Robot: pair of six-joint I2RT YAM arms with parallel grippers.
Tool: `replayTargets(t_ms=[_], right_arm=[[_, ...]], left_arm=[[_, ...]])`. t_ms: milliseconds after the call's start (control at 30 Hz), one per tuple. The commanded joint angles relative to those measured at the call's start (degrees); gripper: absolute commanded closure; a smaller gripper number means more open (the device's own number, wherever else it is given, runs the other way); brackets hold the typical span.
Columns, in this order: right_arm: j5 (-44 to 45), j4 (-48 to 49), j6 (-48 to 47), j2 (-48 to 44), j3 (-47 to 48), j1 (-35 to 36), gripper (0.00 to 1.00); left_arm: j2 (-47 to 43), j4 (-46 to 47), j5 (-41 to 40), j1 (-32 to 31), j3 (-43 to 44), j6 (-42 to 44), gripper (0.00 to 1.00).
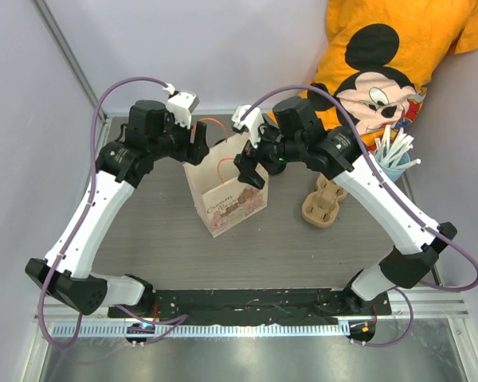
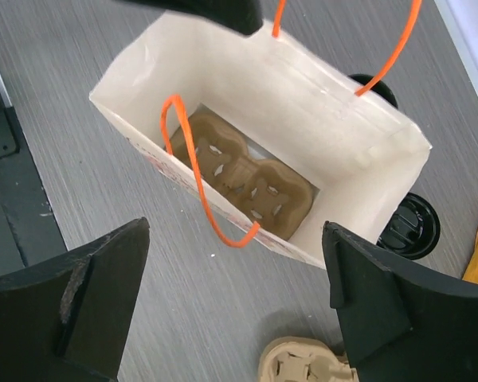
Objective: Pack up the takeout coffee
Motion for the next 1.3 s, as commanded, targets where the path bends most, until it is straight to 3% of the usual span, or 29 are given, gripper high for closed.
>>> replayTargets(t_ms=[0, 200, 633, 733, 867, 967, 1133, 1267], right_arm=[[0.11, 8.2, -3.8, -3.63, -4.9, -0.42, 0.1], [-2.71, 11.19, -4.16, -4.25, -8.94, -1.38, 0.23], [-5.52, 11.8, -3.72, -3.1, -8.42, -1.82, 0.49], [-5.61, 11.8, -3.54, -2.67, -7.89, -1.82, 0.58], [-5.96, 11.8, -3.37, -2.05, -6.93, -1.82, 0.79], [-6.31, 11.8, -3.37, -1.17, -5.96, -1.91, 0.86], [-6.4, 11.72, -3.28, 0.85, -2.1, -1.82, 0.91], [-7.54, 11.54, -3.19, 3.48, 1.32, -1.82, 0.93]], left_arm=[[0.61, 4.45, 1.57, 0.12, 2.64, 2.65, 0.31], [2.1, 6.65, 1.22, 0.12, 2.38, 4.66, 0.36], [4.92, 10.43, -0.71, 0.3, 2.38, 8.36, 0.48], [5.09, 10.79, -0.72, 0.56, 2.03, 8.71, 0.56], [5.27, 11.31, -0.28, 0.74, 2.2, 8.45, 0.8], [5.27, 11.05, -0.45, 0.74, 2.82, 8.28, 0.92], [4.48, 9.91, -2.65, 1.44, 4.49, 7.4, 0.99], [2.99, 8.59, -5.37, 2.23, 5.19, 7.05, 1.0]])
